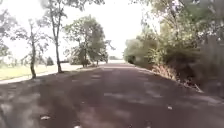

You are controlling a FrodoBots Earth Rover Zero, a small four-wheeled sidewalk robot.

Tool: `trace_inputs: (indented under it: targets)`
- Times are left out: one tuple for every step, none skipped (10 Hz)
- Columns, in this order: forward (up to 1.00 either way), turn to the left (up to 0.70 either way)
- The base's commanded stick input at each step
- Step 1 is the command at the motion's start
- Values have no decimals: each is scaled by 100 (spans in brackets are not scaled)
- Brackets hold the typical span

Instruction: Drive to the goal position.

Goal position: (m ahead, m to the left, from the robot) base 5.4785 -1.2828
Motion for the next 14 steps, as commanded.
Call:
trace_inputs:
  targets:
    - [100,-6]
    - [100,-6]
    - [100,-6]
    - [100,-6]
    - [100,-6]
    - [100,-6]
    - [100,-6]
    - [100,-6]
    - [100,-6]
    - [100,-6]
    - [100,-6]
    - [100,-6]
    - [100,-6]
    - [100,-10]
